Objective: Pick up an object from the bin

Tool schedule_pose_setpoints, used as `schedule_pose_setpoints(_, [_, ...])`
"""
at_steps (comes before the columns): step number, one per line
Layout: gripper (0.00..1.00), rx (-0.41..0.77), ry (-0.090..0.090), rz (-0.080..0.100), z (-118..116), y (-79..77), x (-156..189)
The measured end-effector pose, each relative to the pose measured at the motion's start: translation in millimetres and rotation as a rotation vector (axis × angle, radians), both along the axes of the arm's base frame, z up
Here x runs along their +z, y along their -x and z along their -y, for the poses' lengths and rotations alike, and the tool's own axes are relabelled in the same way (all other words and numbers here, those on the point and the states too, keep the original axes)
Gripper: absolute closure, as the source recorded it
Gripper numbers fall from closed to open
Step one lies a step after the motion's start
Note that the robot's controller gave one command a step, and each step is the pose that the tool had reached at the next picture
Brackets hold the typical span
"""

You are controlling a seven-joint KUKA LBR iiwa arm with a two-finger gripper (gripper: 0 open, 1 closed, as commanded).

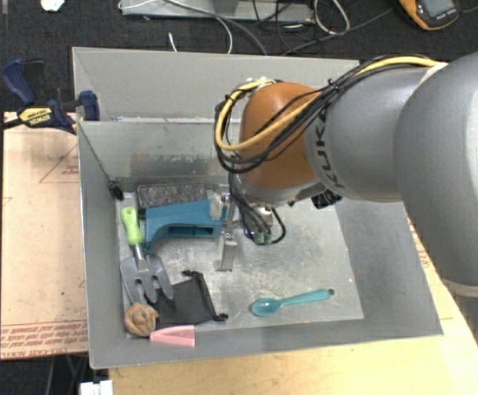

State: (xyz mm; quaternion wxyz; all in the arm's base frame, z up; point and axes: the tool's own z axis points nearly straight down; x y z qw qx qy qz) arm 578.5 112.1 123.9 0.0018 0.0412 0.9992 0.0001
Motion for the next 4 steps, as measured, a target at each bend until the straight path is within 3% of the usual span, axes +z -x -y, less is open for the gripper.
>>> schedule_pose_setpoints(1, [0.00,0.055,-0.005,0.007,-11,-10.6,4])
schedule_pose_setpoints(2, [0.00,0.042,-0.005,0.020,-24,-70.9,-50])
schedule_pose_setpoints(3, [1.00,-0.025,-0.011,0.026,-1,-52.7,-48])
schedule_pose_setpoints(4, [1.00,-0.026,-0.011,0.026,-1,-52.7,-48])
